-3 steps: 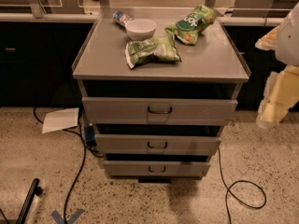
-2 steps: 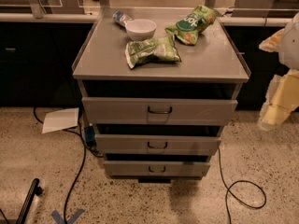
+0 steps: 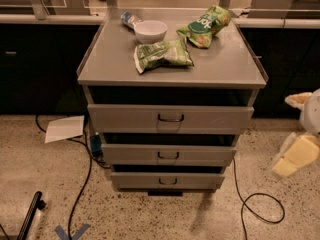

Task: Open bottom drawer

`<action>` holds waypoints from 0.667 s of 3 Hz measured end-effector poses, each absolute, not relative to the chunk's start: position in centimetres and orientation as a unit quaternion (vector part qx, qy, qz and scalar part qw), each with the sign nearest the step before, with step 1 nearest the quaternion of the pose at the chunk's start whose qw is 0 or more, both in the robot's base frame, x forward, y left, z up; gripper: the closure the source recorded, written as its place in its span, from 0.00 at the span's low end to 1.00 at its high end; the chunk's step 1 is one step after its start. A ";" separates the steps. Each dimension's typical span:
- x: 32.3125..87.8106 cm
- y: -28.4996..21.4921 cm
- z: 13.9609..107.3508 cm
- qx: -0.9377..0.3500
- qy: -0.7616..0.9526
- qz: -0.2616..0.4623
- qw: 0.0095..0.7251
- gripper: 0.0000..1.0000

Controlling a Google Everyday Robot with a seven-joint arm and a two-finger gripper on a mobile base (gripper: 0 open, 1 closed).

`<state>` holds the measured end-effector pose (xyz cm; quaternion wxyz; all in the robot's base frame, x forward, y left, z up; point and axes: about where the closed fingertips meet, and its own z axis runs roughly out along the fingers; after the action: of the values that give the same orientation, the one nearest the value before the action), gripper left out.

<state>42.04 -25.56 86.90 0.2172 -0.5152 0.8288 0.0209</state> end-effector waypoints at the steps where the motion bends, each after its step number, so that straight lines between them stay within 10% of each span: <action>1: 45.0 -25.7 80.8 -0.484 0.837 0.048 0.251 0.00; 2: 46.9 -26.1 81.1 -0.473 0.835 0.029 0.280 0.19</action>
Offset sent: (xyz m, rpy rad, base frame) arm 0.0245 -0.0014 -0.0554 0.0838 -0.0147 -0.0437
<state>46.91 -26.06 81.14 0.2798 -0.4732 0.8349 0.0290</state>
